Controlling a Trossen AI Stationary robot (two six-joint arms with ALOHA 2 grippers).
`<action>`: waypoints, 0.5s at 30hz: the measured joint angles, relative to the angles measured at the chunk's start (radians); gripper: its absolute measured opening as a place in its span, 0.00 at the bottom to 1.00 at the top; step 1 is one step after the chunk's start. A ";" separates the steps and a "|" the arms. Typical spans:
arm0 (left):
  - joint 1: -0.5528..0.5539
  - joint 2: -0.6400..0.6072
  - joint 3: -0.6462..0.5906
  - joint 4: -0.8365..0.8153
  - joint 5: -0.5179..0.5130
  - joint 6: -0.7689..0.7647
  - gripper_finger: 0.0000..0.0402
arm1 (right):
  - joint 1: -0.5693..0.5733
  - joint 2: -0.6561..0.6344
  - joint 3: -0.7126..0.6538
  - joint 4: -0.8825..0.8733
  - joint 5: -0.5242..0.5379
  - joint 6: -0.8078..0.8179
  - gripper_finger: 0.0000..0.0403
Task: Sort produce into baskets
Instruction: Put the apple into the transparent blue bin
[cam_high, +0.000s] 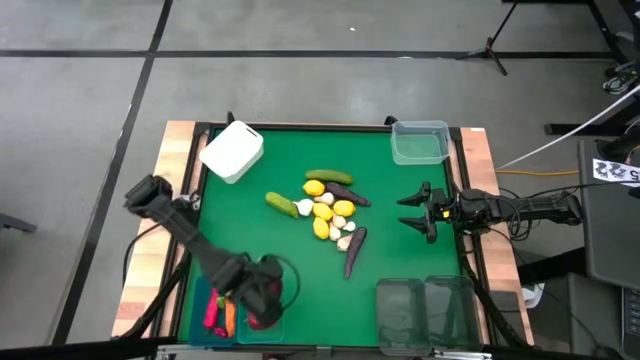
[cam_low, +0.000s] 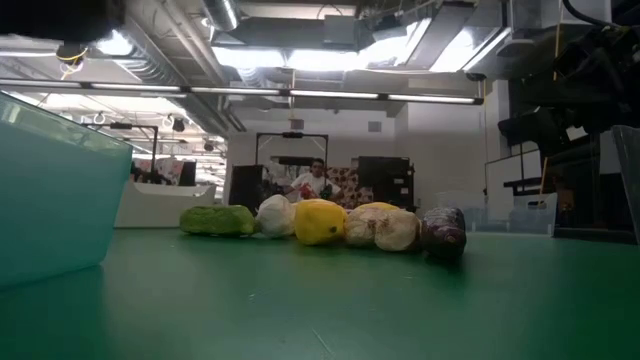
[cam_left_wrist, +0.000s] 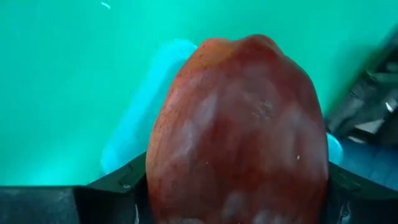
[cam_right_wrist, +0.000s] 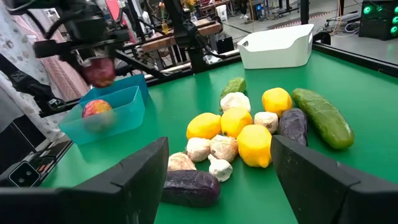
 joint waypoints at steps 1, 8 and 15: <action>-0.020 0.000 0.000 0.011 -0.010 -0.006 0.64 | 0.000 0.000 0.000 0.000 0.000 0.000 0.70; -0.080 0.004 0.000 0.019 -0.076 0.002 0.64 | 0.000 0.000 0.000 0.000 0.000 0.001 0.70; -0.062 0.010 -0.052 0.031 0.012 0.027 0.69 | 0.000 0.000 0.000 0.001 0.000 0.023 0.70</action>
